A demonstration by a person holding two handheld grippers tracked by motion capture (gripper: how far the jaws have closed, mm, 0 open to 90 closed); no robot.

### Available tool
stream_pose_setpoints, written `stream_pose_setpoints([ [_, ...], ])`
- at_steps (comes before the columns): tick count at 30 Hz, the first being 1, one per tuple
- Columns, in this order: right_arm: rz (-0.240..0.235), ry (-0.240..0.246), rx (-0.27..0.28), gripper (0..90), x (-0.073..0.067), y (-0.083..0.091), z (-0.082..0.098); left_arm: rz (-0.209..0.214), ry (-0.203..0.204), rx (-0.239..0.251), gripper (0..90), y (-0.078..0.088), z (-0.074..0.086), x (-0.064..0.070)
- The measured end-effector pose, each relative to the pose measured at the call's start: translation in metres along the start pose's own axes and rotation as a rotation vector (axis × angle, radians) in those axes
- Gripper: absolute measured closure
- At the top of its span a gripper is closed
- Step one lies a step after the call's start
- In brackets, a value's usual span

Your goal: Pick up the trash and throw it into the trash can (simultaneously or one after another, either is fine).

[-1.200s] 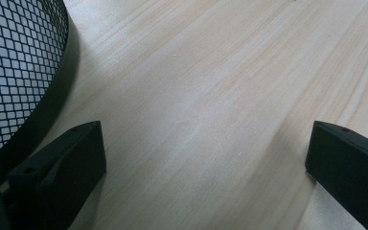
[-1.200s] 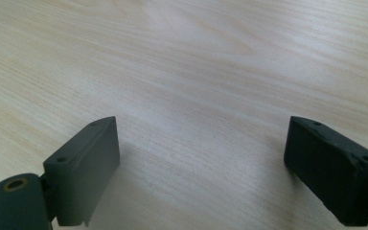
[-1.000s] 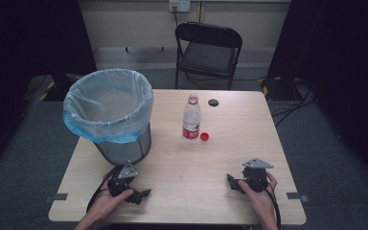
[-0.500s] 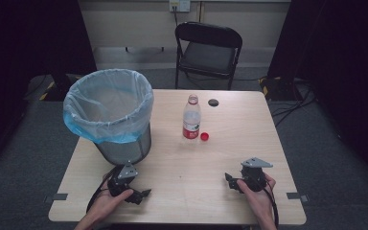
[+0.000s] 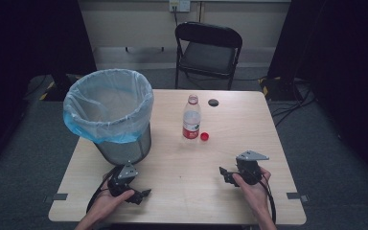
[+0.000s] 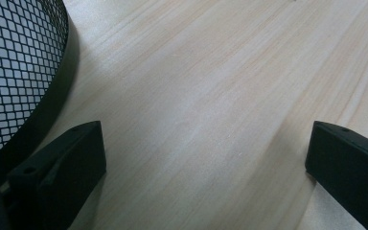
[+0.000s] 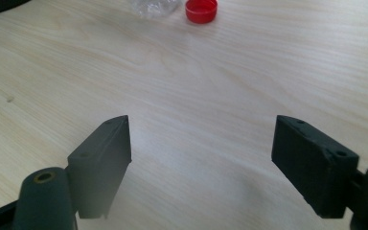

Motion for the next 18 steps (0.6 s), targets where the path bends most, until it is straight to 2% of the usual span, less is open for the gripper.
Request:
stream_pose_setpoints([
  [6,-0.030,0.030,0.000,19.1,-0.006,-0.009,-0.015,0.000,0.000,0.000,0.0,0.000,0.000,0.000],
  [18,-0.064,0.037,0.024,17.2,-0.007,-0.017,-0.034,0.000,0.000,0.001,0.0,0.000,0.000,0.000],
])
Point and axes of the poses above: each handheld gripper's, and its own axes: y roughly backward along the jaws, z roughly out of its underside, x roughly to its right, the point moved 1 cm from there along -y, roughly forward along the jaws, and after that the axes turned 1 degree about -y, right-handed, at the moved point
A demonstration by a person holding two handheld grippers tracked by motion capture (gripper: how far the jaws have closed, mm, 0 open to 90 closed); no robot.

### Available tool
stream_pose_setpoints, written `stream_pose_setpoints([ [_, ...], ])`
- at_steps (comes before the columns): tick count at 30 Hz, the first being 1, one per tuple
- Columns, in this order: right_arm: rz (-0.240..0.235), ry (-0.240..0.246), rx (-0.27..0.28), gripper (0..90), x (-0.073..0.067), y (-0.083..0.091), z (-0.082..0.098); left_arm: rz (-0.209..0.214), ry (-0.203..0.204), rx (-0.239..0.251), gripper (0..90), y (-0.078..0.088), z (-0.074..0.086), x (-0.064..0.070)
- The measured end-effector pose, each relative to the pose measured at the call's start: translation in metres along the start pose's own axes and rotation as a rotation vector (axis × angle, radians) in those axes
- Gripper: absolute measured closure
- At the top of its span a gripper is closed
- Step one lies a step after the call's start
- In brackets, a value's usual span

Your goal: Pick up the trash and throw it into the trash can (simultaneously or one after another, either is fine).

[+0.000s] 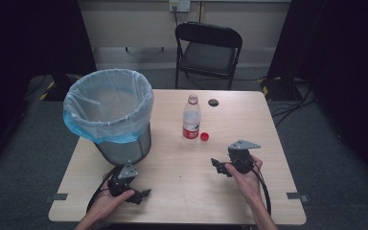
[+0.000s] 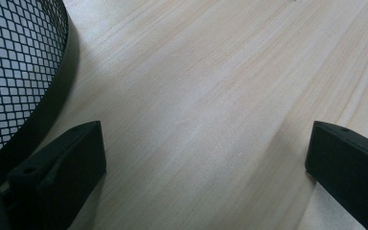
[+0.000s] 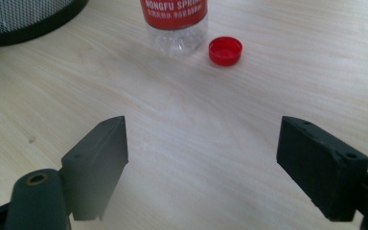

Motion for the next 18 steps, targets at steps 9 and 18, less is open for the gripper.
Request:
stream_pose_setpoints([
  [9,-0.029,0.015,0.011,14.4,-0.002,-0.009,-0.018,0.000,0.000,-0.001,0.0,0.000,0.000,0.000],
  [18,-0.045,0.040,0.012,14.6,-0.004,-0.021,-0.036,0.000,0.000,-0.001,0.0,0.000,0.000,0.000],
])
Point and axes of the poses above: each handheld gripper's, and its own axes: y roughly backward along the jaws, z roughly out of its underside, x roughly to its right, the point moved 1 cm from there along -y, roughly forward along the jaws, and after that the axes turned 1 degree about -y, right-handed, at the moved point
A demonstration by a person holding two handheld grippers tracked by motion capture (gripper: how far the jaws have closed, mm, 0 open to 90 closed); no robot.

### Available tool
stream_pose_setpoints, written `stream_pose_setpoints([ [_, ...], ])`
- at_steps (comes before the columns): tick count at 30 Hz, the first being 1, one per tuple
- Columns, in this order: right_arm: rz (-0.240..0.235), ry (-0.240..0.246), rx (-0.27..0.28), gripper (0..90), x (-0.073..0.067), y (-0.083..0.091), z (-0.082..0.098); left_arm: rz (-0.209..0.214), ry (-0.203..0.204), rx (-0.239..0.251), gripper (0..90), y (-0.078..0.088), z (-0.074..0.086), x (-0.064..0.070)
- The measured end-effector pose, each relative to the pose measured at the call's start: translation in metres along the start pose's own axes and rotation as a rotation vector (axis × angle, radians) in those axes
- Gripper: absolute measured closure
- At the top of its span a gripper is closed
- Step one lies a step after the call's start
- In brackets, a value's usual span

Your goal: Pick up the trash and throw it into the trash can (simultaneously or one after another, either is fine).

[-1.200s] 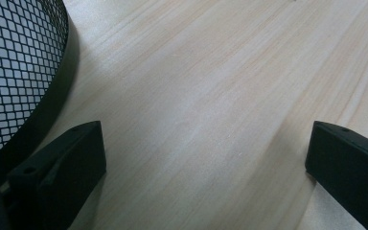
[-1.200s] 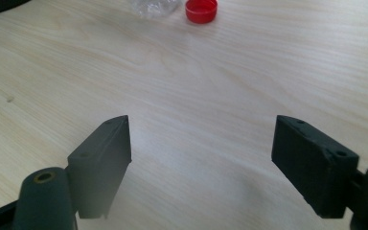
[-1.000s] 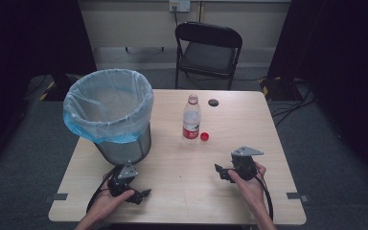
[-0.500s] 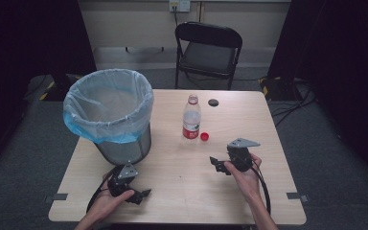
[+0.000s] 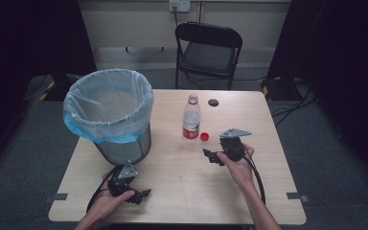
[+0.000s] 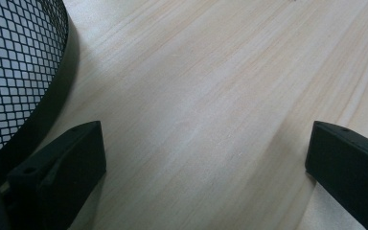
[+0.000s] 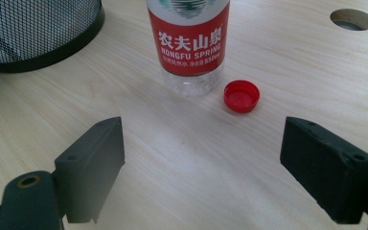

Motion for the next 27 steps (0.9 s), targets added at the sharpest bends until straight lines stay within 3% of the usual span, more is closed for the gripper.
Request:
stream_pose_setpoints([
  [13,-0.035,0.041,0.010,15.7,0.000,-0.012,-0.032,0.000,0.000,0.001,0.0,0.000,0.000,0.000],
  [22,-0.064,0.080,-0.016,14.4,0.003,-0.041,-0.058,-0.004,0.001,0.002,0.0,0.000,0.000,0.000],
  [27,-0.061,0.074,-0.029,14.4,0.006,-0.054,-0.060,-0.004,0.000,0.001,0.0,0.000,0.000,0.000],
])
Point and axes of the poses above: each handheld gripper's, and its own axes: y roughly backward along the jaws, z roughly out of its underside, x roughly to its right, the point moved 1 cm from there along -y, roughly forward along the jaws, and after that the axes turned 1 degree about -y, right-handed, at the moved point
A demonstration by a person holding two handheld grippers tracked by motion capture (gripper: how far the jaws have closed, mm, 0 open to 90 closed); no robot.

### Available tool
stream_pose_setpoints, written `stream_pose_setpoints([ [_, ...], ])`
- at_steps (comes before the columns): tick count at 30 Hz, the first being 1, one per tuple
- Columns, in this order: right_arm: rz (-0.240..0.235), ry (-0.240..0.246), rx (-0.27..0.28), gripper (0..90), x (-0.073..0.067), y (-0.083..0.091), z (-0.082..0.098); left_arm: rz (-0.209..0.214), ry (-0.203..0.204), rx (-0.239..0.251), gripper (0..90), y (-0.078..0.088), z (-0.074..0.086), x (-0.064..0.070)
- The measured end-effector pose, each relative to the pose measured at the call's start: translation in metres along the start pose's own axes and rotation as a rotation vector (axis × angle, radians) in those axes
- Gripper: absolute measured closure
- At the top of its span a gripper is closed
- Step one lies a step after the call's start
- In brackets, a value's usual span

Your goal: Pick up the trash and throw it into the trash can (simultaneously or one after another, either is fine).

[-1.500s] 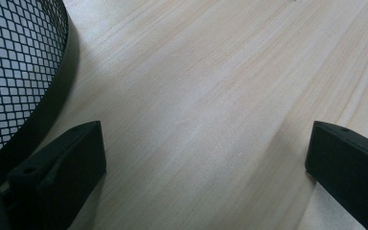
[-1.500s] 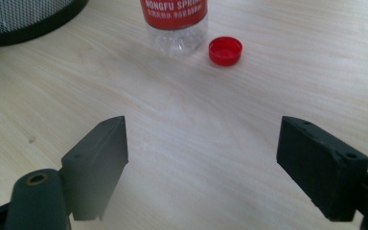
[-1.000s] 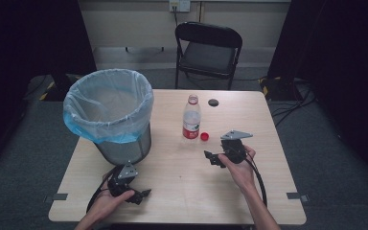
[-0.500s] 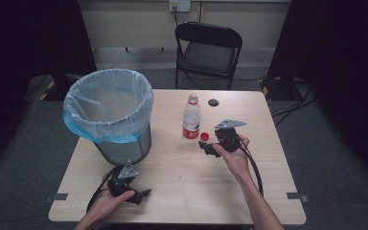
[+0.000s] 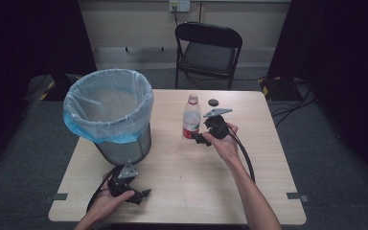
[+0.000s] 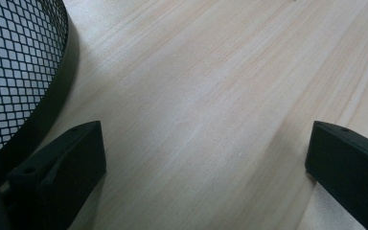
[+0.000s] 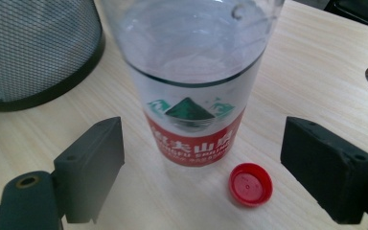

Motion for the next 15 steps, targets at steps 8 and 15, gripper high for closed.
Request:
stream_pose_setpoints([
  [8,-0.009,-0.004,-0.018,14.9,0.001,-0.024,0.005,0.004,0.000,-0.001,0.0,0.000,0.000,0.000],
  [15,0.003,0.012,0.012,15.9,-0.002,-0.038,0.003,0.000,0.000,0.000,0.0,0.000,0.000,0.000],
])
Point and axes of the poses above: each handheld gripper's, and its own axes: y roughly backward along the jaws, z roughly out of its underside, x roughly to its right, the point moved 1 cm from there along -y, roughly forward along the jaws, and after that the axes turned 1 degree about -y, right-handed, at the moved point
